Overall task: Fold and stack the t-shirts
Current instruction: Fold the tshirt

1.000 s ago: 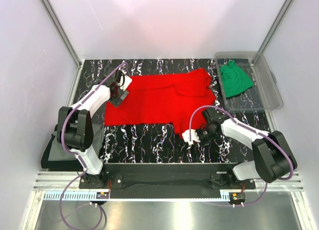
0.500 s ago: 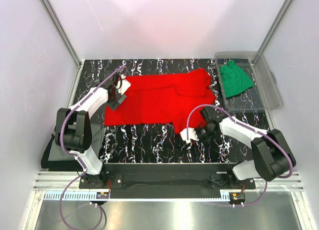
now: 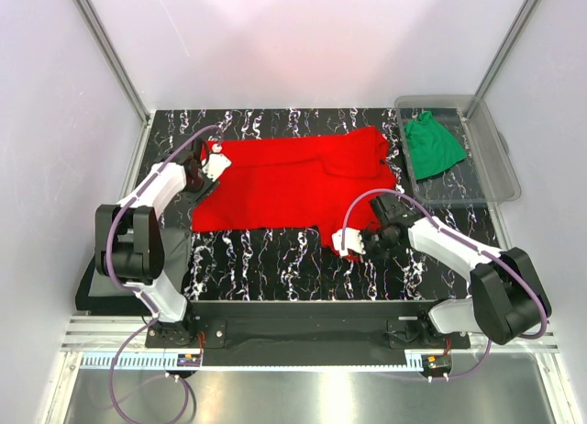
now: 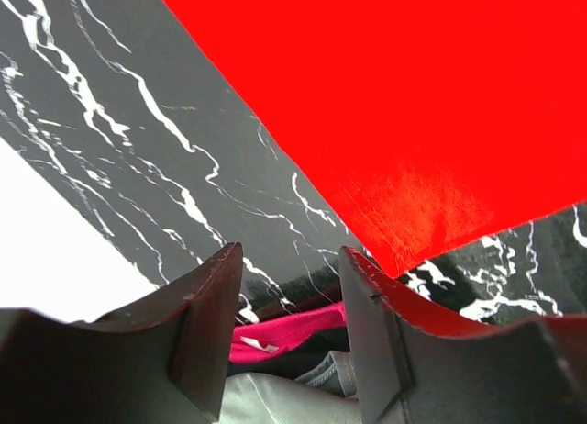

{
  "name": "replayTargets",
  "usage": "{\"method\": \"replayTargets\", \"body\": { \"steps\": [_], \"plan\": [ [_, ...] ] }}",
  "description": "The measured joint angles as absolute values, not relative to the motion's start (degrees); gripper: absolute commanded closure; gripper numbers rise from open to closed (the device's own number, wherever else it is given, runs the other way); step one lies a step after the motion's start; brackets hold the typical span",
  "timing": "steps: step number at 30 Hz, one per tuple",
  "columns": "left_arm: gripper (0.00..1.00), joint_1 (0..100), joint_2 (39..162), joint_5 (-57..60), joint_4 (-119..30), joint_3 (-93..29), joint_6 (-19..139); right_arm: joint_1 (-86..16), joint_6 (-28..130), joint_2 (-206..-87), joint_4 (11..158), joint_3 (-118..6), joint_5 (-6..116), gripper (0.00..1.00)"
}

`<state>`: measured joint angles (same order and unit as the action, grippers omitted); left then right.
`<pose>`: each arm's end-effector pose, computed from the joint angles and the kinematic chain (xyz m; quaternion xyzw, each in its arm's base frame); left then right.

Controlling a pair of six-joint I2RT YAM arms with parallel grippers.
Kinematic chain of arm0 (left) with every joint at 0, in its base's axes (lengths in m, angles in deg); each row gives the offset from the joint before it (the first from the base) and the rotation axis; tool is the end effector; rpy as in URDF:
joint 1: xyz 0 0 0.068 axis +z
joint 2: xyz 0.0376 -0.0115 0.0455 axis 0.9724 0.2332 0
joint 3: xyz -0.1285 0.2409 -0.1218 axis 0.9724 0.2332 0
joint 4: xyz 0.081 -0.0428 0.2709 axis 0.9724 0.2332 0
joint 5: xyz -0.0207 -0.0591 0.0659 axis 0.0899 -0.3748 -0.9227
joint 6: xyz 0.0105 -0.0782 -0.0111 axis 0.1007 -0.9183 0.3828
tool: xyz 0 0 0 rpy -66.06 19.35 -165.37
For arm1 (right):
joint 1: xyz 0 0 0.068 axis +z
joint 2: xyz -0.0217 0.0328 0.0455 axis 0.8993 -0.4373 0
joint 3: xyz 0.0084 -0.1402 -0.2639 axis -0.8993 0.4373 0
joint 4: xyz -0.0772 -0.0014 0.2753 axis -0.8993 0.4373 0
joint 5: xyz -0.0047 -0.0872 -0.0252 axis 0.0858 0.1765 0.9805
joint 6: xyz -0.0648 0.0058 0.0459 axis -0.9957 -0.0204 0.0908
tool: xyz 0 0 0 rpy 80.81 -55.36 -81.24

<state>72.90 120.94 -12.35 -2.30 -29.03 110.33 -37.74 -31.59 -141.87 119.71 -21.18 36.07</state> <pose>0.3755 -0.0170 0.2024 0.3429 0.9166 0.1062 0.1759 0.2110 0.1383 0.1577 -0.7712 0.5750 0.1394 0.2349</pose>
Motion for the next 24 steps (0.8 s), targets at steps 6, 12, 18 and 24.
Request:
{"method": "replayTargets", "body": {
  "steps": [6,12,18,24],
  "plan": [
    [0.61,73.2,122.0,-10.3,-0.1,-29.2,110.4,-37.7,-29.0,-141.6,119.2,-21.2,36.5,1.0],
    [0.62,73.2,124.1,-8.9,1.5,-29.2,110.1,-37.7,-28.4,-141.7,119.1,-21.2,36.5,1.0],
    [0.58,73.5,126.5,-8.3,2.7,-28.9,110.2,-37.7,-27.8,-142.6,118.5,-21.3,36.5,1.0],
    [0.58,74.0,126.6,-8.3,3.4,-27.8,110.3,-37.7,-27.5,-143.9,118.0,-21.4,36.5,1.0]
  ]
}}
